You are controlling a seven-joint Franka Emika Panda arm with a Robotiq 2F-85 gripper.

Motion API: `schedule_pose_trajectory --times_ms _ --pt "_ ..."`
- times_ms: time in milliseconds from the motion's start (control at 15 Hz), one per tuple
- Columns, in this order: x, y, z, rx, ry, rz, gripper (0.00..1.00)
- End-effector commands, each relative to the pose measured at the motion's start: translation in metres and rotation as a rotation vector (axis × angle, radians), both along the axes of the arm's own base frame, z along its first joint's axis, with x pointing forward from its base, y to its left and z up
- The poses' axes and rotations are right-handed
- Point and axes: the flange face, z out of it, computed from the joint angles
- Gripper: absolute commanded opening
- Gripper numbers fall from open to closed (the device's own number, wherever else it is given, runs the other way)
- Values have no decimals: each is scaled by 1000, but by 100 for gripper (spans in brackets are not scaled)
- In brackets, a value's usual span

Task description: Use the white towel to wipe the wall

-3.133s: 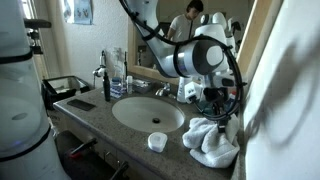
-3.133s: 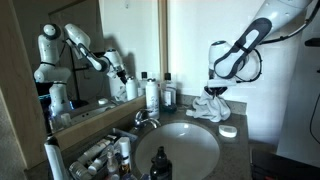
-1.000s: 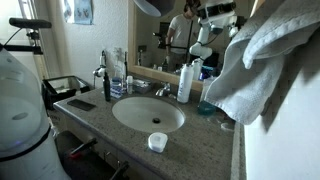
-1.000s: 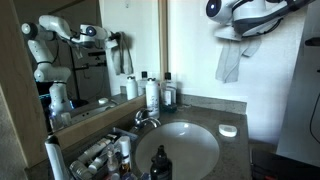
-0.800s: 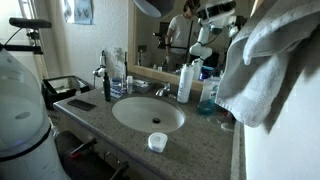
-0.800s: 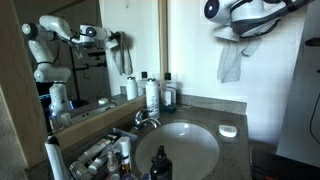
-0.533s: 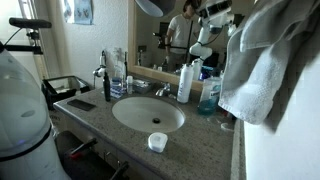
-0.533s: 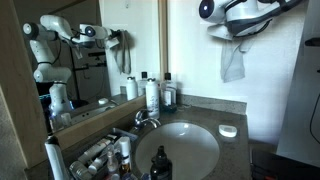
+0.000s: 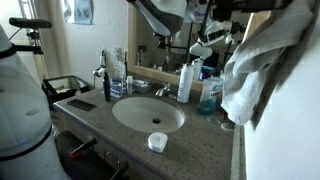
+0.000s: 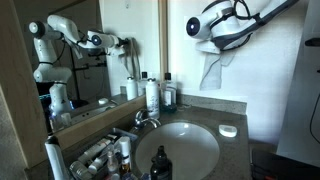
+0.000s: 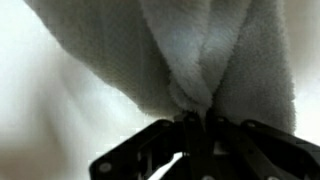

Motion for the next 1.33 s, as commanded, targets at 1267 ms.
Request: schedule_pose_trajectory --times_ms 1267 --pt "-21 -37 75 -10 -282 -152 6"
